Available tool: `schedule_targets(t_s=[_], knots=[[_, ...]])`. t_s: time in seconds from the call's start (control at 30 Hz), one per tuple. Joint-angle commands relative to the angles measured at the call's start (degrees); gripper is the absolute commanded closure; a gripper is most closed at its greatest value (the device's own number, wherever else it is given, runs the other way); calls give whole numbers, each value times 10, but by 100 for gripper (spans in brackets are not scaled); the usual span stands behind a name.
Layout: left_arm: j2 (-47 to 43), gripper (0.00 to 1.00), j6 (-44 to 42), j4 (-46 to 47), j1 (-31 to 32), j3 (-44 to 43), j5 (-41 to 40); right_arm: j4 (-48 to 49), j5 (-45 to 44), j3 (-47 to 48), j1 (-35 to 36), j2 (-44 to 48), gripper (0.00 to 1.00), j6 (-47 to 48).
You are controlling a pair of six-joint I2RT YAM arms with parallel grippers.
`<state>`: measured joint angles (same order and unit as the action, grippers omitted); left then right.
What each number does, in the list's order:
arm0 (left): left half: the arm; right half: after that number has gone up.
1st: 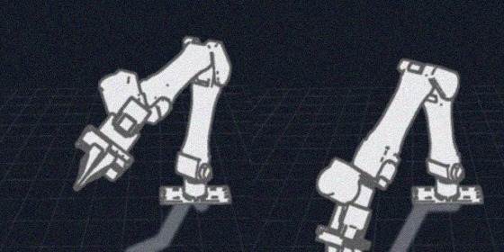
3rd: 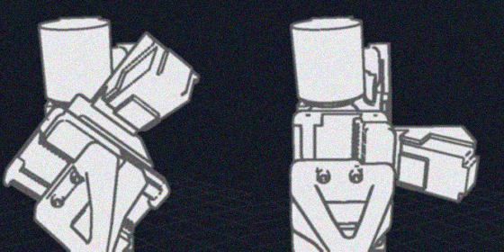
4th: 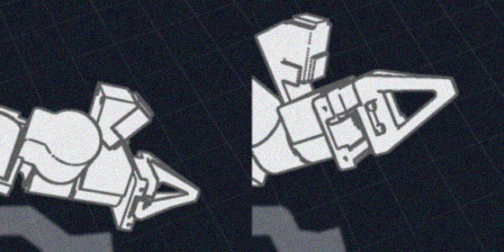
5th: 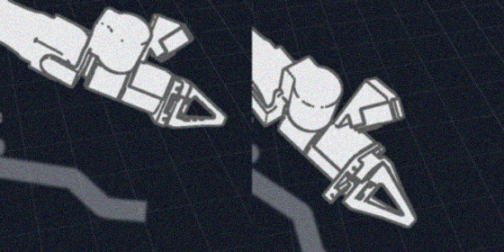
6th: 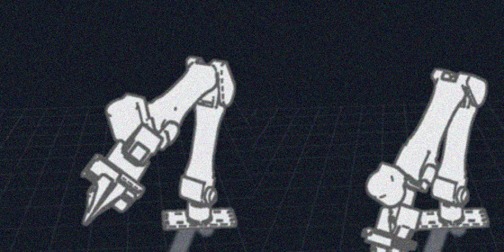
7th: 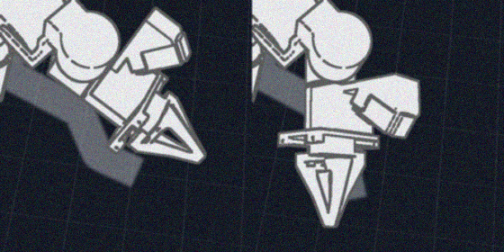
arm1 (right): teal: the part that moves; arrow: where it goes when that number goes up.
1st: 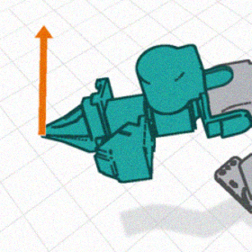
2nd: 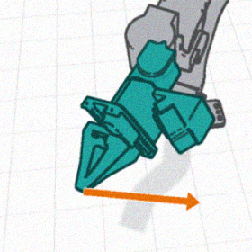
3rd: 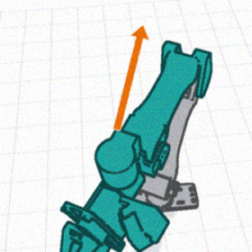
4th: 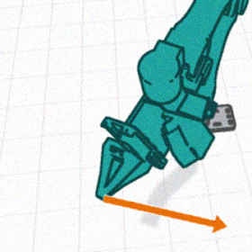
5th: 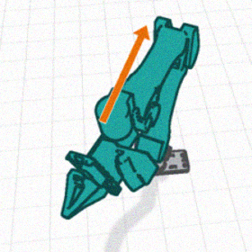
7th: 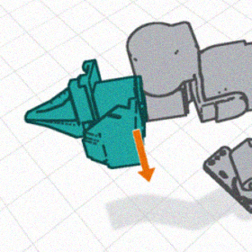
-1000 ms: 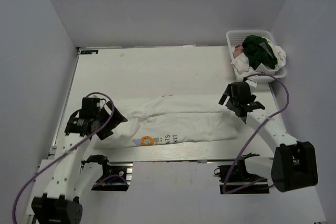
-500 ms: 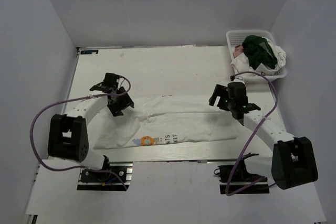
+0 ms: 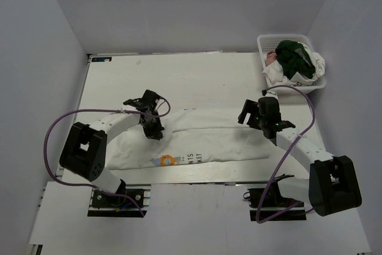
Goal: Fold and stack the t-shirts
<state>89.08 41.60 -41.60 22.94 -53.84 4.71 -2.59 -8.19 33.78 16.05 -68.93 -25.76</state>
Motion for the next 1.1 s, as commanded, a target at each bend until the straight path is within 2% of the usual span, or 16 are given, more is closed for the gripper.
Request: schedule_targets(t_s=[0.0,0.13,0.17,0.27,0.37,0.4,0.47,0.5,0.63,0.7,0.77,0.8,0.87,1.07], knots=[[-23,100,5,-18,39,-18,55,18,-1,-4,1,8,10,-5],[-18,98,12,-44,82,-23,80,19,0,-5,1,4,10,-10],[-11,91,12,-51,95,-31,80,18,2,-6,2,3,10,-12],[17,83,12,-56,116,-62,86,20,12,-6,0,1,10,-10],[41,70,-10,-51,149,-106,95,19,16,-11,2,4,10,-13],[56,52,-16,-51,169,-118,103,20,12,-11,-1,5,10,-12],[72,21,-27,-62,189,-151,103,17,6,-12,0,5,10,-11],[87,9,-34,-96,202,-173,79,14,3,-10,0,6,10,-10],[94,6,-34,-170,222,-188,25,9,-2,-7,1,8,10,-10],[71,6,-34,-194,229,-188,8,8,-1,-8,2,11,10,-7],[46,0,-17,-211,229,-188,-17,10,4,-8,4,14,10,0],[21,0,-7,-224,229,-182,-56,12,10,-8,4,19,10,2],[-5,0,32,-259,221,-163,-111,19,14,-14,7,24,10,5],[-88,0,142,-301,193,-57,-185,41,33,-14,21,28,10,18]])
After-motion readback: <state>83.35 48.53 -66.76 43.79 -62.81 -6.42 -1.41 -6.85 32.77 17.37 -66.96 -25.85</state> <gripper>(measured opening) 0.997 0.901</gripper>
